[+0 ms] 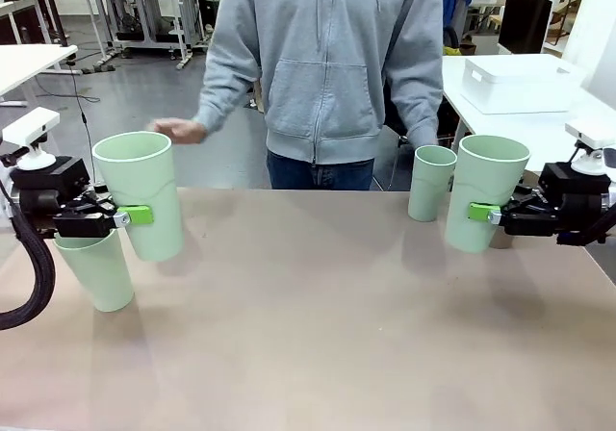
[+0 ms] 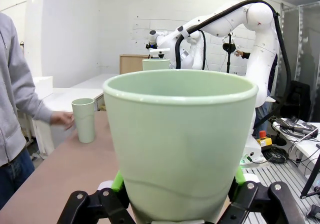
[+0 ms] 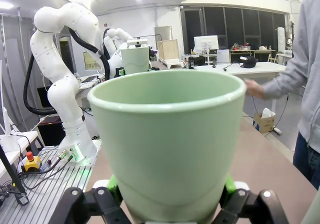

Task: Stack the cups and store them in the basket.
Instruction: Place the stack of Reusable plastic cups into the Pantry Basket.

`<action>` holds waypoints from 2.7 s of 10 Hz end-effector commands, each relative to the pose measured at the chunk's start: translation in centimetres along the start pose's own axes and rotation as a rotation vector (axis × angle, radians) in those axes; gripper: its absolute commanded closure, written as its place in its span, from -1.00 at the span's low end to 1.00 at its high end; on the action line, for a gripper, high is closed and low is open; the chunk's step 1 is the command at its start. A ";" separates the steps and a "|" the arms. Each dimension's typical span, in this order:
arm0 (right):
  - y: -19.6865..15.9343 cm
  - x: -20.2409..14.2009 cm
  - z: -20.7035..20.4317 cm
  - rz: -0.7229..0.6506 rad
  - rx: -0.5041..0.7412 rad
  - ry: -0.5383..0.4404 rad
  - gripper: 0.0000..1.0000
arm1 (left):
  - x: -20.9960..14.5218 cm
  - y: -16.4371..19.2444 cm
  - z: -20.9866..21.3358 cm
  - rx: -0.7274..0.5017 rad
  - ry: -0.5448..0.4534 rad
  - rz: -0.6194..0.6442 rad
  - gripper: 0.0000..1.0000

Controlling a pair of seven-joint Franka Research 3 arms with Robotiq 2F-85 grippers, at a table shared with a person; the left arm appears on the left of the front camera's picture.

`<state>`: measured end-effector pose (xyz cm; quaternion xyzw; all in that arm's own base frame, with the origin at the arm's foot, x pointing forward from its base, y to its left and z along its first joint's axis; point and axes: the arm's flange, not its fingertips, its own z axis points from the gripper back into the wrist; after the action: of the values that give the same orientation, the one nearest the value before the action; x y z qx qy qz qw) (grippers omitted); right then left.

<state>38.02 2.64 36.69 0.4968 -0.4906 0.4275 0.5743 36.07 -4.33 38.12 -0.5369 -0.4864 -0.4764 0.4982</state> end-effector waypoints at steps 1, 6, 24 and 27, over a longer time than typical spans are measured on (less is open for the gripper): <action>-0.1 0.2 -0.2 0.014 -0.007 -0.006 -0.68 | 0.1 -0.1 -0.1 -0.008 -0.007 -0.005 -0.74; -0.1 0.2 -0.2 0.014 -0.007 -0.006 -0.68 | 0.1 -0.1 -0.1 -0.008 -0.007 -0.005 -0.74; -0.1 0.2 -0.2 0.014 -0.007 -0.006 -0.68 | 0.1 -0.1 -0.1 -0.008 -0.007 -0.005 -0.74; -0.1 0.2 -0.2 0.014 -0.007 -0.006 -0.68 | 0.1 -0.1 -0.1 -0.008 -0.007 -0.005 -0.74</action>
<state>38.02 2.64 36.69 0.4965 -0.4906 0.4275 0.5745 36.07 -4.33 38.12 -0.5369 -0.4863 -0.4765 0.4982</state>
